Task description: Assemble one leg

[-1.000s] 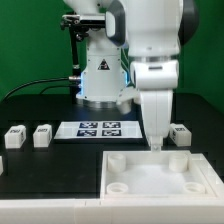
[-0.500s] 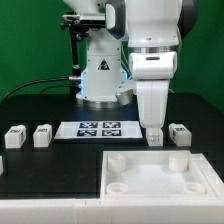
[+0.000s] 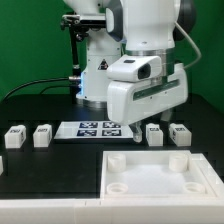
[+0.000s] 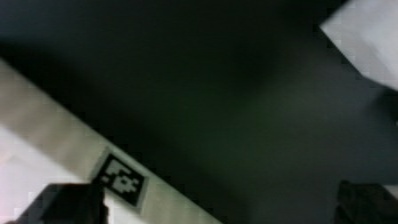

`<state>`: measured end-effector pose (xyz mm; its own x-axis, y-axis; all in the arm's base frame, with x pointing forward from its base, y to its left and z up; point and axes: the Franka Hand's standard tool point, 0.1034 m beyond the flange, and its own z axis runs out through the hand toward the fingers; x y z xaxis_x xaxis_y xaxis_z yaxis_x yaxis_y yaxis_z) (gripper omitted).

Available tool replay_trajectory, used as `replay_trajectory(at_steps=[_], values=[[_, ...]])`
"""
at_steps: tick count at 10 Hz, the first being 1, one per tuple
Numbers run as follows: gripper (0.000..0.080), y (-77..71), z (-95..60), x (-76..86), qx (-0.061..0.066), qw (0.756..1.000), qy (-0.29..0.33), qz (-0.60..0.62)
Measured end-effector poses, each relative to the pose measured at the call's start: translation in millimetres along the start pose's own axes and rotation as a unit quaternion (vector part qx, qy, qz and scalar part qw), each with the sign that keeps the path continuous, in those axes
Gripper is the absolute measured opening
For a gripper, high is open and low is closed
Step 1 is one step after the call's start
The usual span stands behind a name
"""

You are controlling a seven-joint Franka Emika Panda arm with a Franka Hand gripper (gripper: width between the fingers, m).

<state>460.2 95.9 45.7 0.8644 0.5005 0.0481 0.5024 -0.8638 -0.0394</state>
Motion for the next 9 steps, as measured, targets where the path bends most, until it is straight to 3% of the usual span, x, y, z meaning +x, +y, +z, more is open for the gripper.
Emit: replay_trajectory(at_steps=[2,4,5,9], values=[[0.0648,-27.1,2.5,6.6,0.01,0.988,-0.002,0.153],[0.0648,-53.6,6.4,15.9,0.018,0.961,-0.005,0.276],[0.0648,-64.3,8.3,19.0,0.019,0.964,-0.006,0.266],[0.0648,-67.5,9.2,17.2,0.019,0.966,-0.02,0.256]])
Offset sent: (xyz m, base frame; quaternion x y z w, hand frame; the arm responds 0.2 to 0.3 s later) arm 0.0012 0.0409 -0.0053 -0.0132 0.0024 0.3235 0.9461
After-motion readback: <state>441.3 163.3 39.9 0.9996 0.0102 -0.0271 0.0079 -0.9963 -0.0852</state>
